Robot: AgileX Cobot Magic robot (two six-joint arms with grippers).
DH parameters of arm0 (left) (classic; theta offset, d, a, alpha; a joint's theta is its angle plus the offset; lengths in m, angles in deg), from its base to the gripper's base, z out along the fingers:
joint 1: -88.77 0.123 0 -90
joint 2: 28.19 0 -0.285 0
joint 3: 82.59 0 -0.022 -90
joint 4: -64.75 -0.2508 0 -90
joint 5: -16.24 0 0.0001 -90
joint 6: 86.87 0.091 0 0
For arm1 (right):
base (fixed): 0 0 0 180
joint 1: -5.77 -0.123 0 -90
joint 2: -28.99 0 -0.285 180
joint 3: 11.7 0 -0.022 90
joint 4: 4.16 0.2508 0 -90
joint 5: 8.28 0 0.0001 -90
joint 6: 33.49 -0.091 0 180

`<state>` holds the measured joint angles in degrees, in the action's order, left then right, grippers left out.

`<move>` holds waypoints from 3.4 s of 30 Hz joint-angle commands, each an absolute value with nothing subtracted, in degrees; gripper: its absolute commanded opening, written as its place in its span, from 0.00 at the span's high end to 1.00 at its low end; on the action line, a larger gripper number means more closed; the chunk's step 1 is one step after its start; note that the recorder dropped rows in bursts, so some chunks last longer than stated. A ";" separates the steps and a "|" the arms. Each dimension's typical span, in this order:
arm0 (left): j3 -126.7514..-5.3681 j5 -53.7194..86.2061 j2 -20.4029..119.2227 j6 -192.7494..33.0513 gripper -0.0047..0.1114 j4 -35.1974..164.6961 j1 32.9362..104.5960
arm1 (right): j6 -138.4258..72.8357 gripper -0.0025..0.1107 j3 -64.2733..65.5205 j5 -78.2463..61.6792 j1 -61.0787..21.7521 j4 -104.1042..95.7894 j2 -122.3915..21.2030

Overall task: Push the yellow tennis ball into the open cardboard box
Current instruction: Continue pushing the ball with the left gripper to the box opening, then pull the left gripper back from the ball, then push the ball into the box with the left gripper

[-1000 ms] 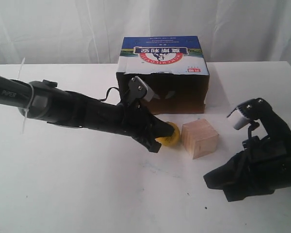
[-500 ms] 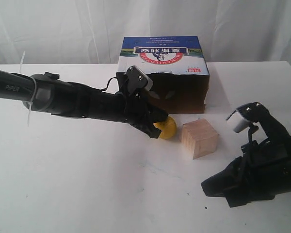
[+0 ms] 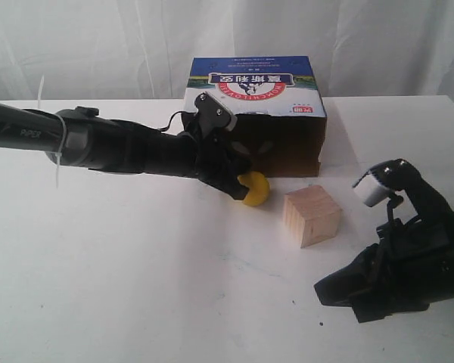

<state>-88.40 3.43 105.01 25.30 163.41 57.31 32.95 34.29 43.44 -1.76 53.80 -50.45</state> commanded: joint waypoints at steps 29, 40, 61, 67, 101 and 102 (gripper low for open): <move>-94.67 3.01 104.04 27.11 0.96 164.70 63.55 | 32.69 0.98 34.24 42.20 -1.80 53.73 -50.24; -87.70 1.22 100.19 24.55 0.96 164.70 63.45 | 32.69 0.98 34.24 42.20 -1.80 53.73 -50.24; -71.30 -28.21 93.00 30.74 0.96 156.06 63.45 | 32.64 0.98 34.24 40.74 -1.80 53.70 -50.24; -72.21 -28.95 97.67 34.54 0.96 157.60 63.45 | 32.55 0.98 34.24 39.64 -1.80 53.70 -50.24; -87.55 -12.64 109.63 34.54 0.96 163.03 57.67 | 31.95 0.98 34.24 38.71 -1.80 52.46 -50.24; -88.92 -12.64 110.78 34.54 0.96 163.42 57.67 | 31.82 0.98 34.24 38.71 -1.80 52.48 -50.24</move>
